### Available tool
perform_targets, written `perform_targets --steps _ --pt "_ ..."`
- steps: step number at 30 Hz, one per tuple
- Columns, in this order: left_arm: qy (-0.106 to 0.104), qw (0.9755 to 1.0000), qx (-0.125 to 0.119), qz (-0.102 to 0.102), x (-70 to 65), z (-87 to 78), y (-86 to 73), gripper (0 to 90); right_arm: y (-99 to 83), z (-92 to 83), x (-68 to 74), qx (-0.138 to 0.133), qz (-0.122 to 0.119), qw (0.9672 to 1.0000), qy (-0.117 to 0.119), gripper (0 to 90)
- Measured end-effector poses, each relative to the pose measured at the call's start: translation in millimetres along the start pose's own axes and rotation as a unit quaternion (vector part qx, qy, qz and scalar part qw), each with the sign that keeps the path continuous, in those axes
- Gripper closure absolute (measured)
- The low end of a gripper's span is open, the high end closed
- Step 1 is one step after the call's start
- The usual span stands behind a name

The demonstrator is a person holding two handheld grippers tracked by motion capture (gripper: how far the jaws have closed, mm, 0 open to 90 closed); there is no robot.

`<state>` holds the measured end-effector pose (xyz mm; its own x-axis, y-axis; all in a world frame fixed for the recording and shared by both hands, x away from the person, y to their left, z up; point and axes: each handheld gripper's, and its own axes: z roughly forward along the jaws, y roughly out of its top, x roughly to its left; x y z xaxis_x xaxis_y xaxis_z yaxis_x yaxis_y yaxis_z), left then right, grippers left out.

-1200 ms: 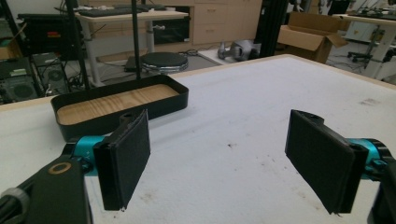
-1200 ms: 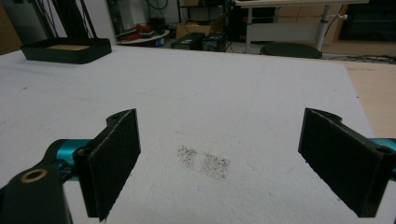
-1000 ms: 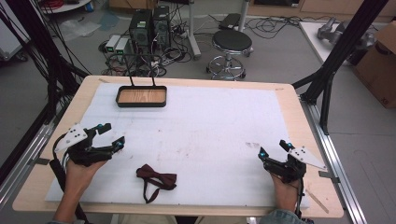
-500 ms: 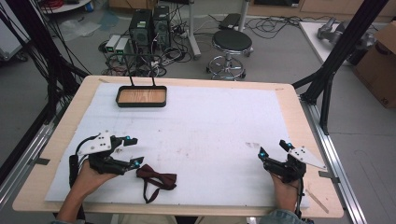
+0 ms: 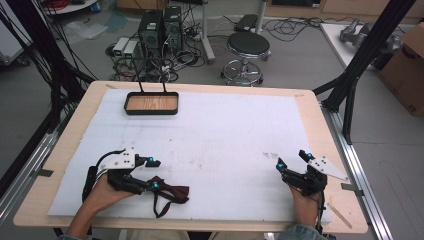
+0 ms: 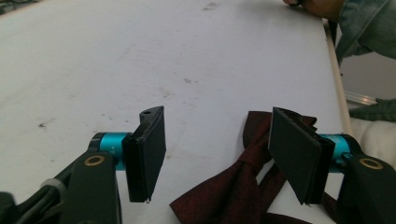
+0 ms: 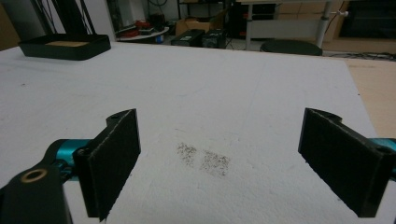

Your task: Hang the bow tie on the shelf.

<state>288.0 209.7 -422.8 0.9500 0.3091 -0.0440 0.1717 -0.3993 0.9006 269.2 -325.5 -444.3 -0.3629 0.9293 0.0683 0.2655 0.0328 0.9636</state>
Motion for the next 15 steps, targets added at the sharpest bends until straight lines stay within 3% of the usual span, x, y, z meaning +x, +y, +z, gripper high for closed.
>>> perform_targets --steps 3,15 --pt "-0.021 0.9996 0.019 0.006 -3.0 7.2 -1.4 39.9 0.1 -0.1 -0.1 0.001 -0.001 1.0000 0.000 11.9" --pt "-0.037 0.9969 0.068 0.014 -5.9 19.6 -4.9 47.2 0.0 0.3 0.1 0.002 -0.001 1.0000 0.000 11.9"
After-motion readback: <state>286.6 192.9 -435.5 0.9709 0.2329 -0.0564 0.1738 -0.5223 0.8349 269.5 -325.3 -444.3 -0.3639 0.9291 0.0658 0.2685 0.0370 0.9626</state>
